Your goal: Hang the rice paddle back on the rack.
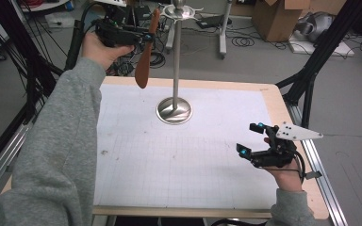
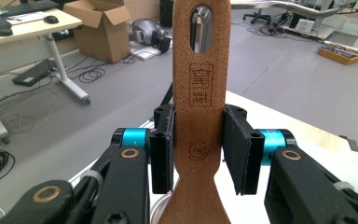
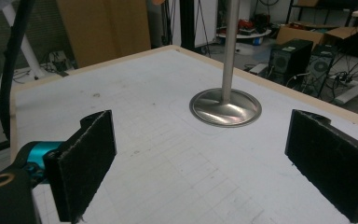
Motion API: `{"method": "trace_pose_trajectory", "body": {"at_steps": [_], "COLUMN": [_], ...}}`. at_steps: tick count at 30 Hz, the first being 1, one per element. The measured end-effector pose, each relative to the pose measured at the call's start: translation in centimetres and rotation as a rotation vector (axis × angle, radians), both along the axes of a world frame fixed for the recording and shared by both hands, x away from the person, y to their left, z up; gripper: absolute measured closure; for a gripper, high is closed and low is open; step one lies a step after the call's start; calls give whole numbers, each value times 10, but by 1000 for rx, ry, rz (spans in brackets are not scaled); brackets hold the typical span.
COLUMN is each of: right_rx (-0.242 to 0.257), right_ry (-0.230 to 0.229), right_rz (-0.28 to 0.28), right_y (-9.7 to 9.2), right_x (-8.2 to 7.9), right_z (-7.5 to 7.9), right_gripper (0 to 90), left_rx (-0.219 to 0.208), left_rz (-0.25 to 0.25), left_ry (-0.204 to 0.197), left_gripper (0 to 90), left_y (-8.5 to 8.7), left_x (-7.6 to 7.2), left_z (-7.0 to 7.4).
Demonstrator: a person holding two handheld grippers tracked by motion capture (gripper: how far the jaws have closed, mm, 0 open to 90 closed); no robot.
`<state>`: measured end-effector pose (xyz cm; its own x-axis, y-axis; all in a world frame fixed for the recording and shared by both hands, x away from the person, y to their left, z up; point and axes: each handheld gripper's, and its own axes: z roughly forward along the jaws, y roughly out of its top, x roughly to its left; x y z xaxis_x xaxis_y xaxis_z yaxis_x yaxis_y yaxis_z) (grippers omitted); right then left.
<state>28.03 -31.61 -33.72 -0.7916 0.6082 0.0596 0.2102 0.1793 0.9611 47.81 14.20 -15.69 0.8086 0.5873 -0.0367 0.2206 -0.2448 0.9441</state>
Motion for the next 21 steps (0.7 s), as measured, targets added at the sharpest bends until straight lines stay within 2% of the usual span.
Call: {"method": "trace_pose_trajectory", "body": {"at_steps": [8,21], "right_rx": [5,4], "right_ry": [-2,-2], "right_rz": [-3,1], "right_y": [-1,-1], "right_x": [0,0], "right_z": [0,1], "right_gripper": [73,73], "left_rx": [1,-7], "left_rz": [-5,6], "left_ry": [15,10], "left_gripper": [652,652], "left_y": [-2,-10], "left_x": [2,3], "left_z": [-3,-5]}}
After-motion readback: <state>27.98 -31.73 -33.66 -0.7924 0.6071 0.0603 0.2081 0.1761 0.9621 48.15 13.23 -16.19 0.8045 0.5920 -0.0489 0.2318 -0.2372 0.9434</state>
